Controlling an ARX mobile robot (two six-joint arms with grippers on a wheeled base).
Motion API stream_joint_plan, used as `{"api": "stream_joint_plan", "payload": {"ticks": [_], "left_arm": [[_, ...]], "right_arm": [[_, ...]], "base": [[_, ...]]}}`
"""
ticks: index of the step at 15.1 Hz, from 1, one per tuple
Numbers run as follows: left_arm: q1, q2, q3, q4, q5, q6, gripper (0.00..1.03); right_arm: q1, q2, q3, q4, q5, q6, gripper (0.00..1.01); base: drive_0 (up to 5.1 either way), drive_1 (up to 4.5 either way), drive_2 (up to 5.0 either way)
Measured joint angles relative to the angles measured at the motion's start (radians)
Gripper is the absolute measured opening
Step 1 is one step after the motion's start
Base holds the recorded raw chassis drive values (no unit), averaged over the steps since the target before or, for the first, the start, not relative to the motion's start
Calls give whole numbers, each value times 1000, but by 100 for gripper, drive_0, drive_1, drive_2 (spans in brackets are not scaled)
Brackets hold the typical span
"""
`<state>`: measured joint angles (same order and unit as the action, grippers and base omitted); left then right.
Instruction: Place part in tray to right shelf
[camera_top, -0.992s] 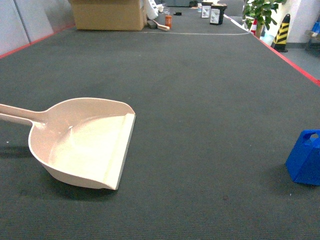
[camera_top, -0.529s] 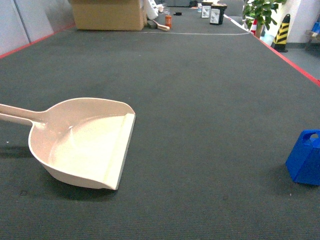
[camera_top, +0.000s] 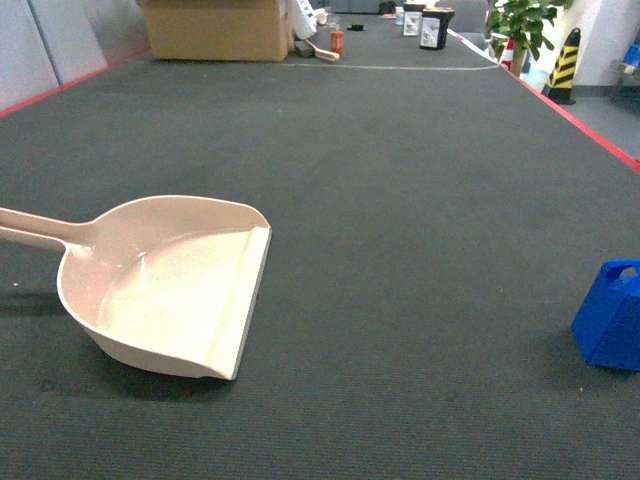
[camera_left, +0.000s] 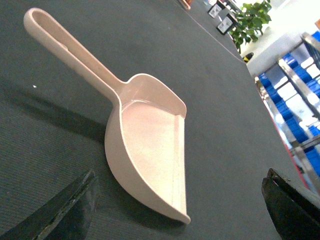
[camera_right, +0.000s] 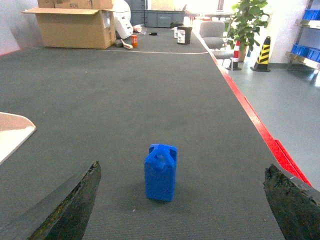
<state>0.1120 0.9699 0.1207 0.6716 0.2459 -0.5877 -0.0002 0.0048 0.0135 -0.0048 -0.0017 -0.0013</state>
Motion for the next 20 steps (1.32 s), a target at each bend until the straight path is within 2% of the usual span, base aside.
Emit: {"api": "stream_joint_plan", "payload": {"ticks": [1, 3, 6, 7, 9, 14, 20], "left_arm": [[14, 183, 37, 148, 0, -74, 98], [36, 454, 120, 319, -2, -129, 98], [69, 739, 238, 442, 21, -241, 98], [67, 782, 283, 442, 27, -263, 98], [65, 865, 367, 407, 17, -278, 98], [89, 995, 512, 385, -6, -351, 98], [91, 1083, 652, 354, -39, -386, 98]], "right_arm": [[0, 0, 0, 0, 0, 0, 98], [0, 0, 0, 0, 0, 0, 98], [0, 0, 0, 0, 0, 0, 98], [0, 0, 0, 0, 0, 0, 98], [0, 0, 0, 0, 0, 0, 98], [0, 0, 0, 0, 0, 0, 98], [0, 0, 0, 0, 0, 0, 98]], "base": [[0, 0, 0], [0, 0, 0], [0, 0, 0], [0, 0, 0], [0, 0, 0], [0, 0, 0], [0, 0, 0]]}}
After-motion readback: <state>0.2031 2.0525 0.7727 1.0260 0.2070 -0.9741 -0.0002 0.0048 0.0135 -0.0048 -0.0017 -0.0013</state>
